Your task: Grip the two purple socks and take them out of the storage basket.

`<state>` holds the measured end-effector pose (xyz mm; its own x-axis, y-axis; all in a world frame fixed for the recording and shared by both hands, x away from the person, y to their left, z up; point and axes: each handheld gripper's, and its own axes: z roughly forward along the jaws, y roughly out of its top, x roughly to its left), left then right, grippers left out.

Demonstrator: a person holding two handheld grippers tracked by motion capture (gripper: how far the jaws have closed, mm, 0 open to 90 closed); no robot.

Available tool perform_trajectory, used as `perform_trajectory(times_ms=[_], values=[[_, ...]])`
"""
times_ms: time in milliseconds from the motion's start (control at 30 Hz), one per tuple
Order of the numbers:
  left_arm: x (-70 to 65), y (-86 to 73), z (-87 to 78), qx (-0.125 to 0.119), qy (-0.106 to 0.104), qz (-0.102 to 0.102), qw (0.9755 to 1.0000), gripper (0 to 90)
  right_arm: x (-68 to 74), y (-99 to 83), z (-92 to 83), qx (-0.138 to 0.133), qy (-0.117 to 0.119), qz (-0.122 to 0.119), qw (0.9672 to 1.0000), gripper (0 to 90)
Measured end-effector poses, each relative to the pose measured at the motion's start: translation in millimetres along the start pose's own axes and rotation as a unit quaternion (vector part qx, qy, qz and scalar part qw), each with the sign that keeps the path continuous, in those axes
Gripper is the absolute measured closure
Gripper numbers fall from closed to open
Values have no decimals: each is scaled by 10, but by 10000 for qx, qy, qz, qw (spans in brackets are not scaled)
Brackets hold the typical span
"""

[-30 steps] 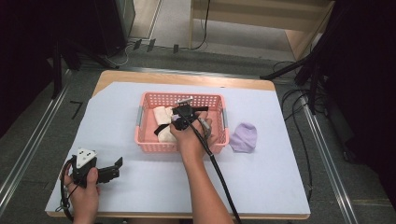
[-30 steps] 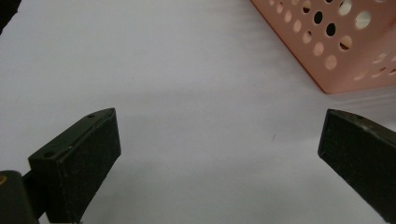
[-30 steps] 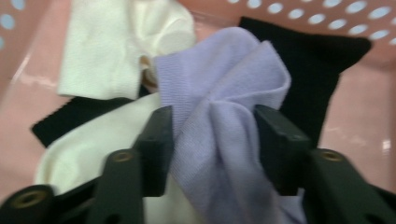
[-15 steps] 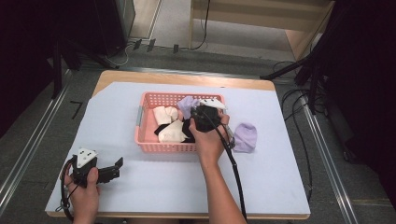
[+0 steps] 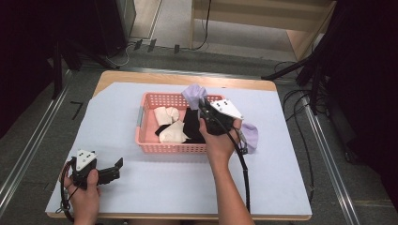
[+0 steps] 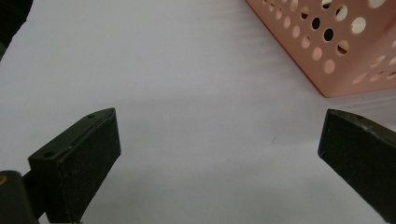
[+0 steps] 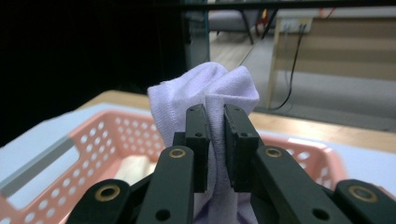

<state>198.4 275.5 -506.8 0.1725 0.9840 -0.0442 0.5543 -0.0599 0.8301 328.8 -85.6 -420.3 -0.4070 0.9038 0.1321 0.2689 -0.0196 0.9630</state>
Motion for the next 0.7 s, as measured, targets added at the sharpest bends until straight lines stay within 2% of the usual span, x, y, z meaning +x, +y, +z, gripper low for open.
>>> perform_trajectory(times_ms=[100, 267, 367, 467, 600, 667, 700], values=[[0, 0, -1, -7, 16, -3, 10000, 1, -68, 39, -57, -150, -64, -3, 9999, 814], [0, -9, -20, -110, 49, 3, 9999, 1, -336, 129, -263, -424, -377, 68, 9984, 814], [0, -9, -23, -118, 82, 31, 9999, 1, -531, 127, -393, -555, -560, 233, 9966, 814], [-4, -13, -29, -173, 96, -19, 9998, 1, -678, 89, -489, -519, -734, 370, 9953, 814], [-7, -16, -41, -181, 127, 1, 9998, 1, -897, -16, -604, -384, -986, 423, 9935, 813], [-9, -18, -44, -210, 143, 14, 9997, 0, -933, -38, -620, -358, -1025, 463, 9930, 814], [-14, -21, -47, -243, 157, 12, 9996, 0, -1033, -103, -663, -242, -1177, 553, 9912, 814]])
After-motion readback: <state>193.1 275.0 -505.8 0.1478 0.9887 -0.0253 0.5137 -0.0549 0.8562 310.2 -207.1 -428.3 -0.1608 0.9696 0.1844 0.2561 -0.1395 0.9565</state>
